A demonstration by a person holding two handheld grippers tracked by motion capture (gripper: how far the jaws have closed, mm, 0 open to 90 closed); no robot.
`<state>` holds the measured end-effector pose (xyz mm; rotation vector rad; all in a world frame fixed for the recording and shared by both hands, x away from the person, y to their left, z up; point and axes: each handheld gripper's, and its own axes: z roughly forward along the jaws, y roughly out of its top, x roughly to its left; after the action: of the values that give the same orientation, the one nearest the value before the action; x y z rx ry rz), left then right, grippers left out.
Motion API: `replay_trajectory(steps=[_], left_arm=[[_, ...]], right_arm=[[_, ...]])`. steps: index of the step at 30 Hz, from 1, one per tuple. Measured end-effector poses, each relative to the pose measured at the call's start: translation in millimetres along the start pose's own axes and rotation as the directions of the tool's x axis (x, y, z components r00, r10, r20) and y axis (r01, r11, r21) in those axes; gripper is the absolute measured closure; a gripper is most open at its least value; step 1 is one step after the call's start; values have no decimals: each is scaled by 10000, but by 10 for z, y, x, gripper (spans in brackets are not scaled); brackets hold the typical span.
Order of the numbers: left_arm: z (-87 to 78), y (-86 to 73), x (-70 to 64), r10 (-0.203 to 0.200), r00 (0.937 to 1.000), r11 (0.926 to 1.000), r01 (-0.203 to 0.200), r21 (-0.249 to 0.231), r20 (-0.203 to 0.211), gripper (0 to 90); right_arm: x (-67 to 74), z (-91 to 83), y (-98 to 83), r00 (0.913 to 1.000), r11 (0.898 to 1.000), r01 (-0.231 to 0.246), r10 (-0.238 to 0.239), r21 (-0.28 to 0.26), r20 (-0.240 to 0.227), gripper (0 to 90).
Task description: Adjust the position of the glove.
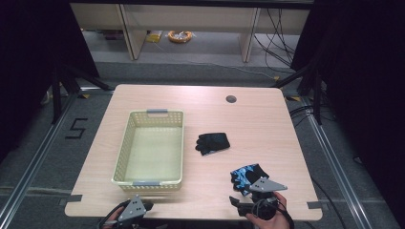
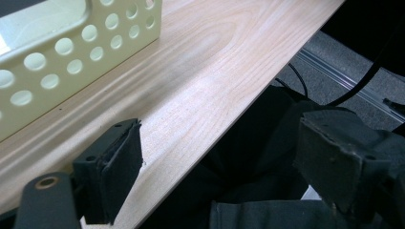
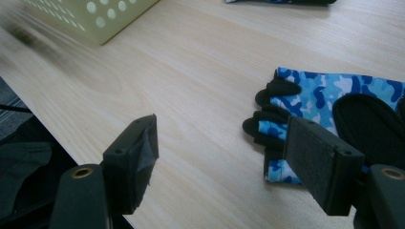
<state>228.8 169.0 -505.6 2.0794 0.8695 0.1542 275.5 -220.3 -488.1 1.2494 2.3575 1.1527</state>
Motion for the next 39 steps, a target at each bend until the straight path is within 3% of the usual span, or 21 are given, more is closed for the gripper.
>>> replay_trajectory(steps=[1, 2, 4, 11, 13, 14, 15, 19, 20, 21, 23, 24, 26, 27, 28, 29, 30, 33, 36, 37, 39], left_arm=[[1, -2, 9, 240, 9997, 9997, -240, -10, -40, 162], [0, -3, 17, 246, 9995, 9994, -241, 233, -203, 161], [3, -3, 16, 265, 9995, 9994, -260, 233, -195, 161], [13, -4, 4, 42, 10000, 9999, -41, 142, -74, 162], [2, 2, 18, 425, 9991, 9987, -424, 268, -34, 162], [10, 0, 2, 264, 9997, 9996, -264, 102, 4, 162], [0, 3, 17, 435, 9990, 9987, -434, 264, -50, 162], [3, 0, 18, 429, 9991, 9987, -427, 270, -55, 162], [15, -5, -9, 71, 10000, 9999, -72, 132, 15, 162], [12, 0, 0, 293, 9996, 9995, -293, 121, 12, 162], [13, 0, -2, 283, 9996, 9995, -283, 114, -2, 162], [19, -6, -10, 85, 10000, 9999, -85, 87, -26, 162], [18, -5, -9, 62, 10000, 10000, -62, 77, -25, 162], [5, 2, 12, 386, 9992, 9991, -385, 175, -81, 162], [8, -4, 0, 25, 10000, 9999, -24, 104, -96, 162], [8, -4, 0, 25, 10000, 9999, -24, 104, -96, 162], [-6, -1, 22, 323, 9993, 9991, -318, 280, -164, 162], [-9, 4, 25, 432, 9990, 9988, -429, 223, -111, 162], [10, -4, -2, 22, 10000, 10000, -22, 67, -52, 162], [2, -4, 7, 137, 9999, 9998, -136, 159, -76, 162], [10, -8, 1, 40, 10000, 10000, -40, 21, -4, 162]], right_arm=[[1, -1, -1, 10000, 10000, -39, 39, 16, -4, 288], [-18, 2, 2, 9998, 9998, 192, -192, -47, 12, 292], [-18, 9, 9, 9998, 9997, 201, -201, -152, -22, 295], [-33, 44, 80, 9991, 9991, 417, -417, -81, -28, 332], [-44, 81, 115, 9981, 9980, 610, -611, -159, -72, 350], [-40, 82, 139, 9979, 9979, 641, -641, -100, 31, 357], [-50, 97, 161, 9970, 9970, 768, -769, -134, -3, 370], [-49, 126, 217, 9960, 9958, 885, -887, -229, -63, 401], [-48, 153, 246, 9932, 9928, 1162, -1159, -285, 109, 407], [-47, 159, 262, 9926, 9924, 1214, -1214, -221, 37, 418], [-45, 171, 276, 9914, 9912, 1309, -1310, -218, -12, 422], [-38, 186, 320, 9896, 9891, 1436, -1433, -326, 101, 430], [-35, 185, 339, 9900, 9896, 1413, -1412, -276, 54, 434], [-36, 204, 391, 9898, 9888, 1425, -1421, -432, 130, 436], [-45, 215, 423, 9889, 9879, 1482, -1478, -459, 139, 439], [-54, 230, 456, 9885, 9874, 1509, -1503, -481, 170, 444], [-54, 230, 456, 9885, 9874, 1509, -1503, -481, 170, 444], [-85, 270, 558, 9876, 9868, 1559, -1549, -447, 240, 465], [-141, 330, 673, 9875, 9871, 1558, -1547, -381, 289, 502], [-171, 354, 703, 9847, 9842, 1715, -1698, -448, 377, 504], [-198, 396, 756, 9881, 9882, 1510, -1500, -264, 346, 518]])
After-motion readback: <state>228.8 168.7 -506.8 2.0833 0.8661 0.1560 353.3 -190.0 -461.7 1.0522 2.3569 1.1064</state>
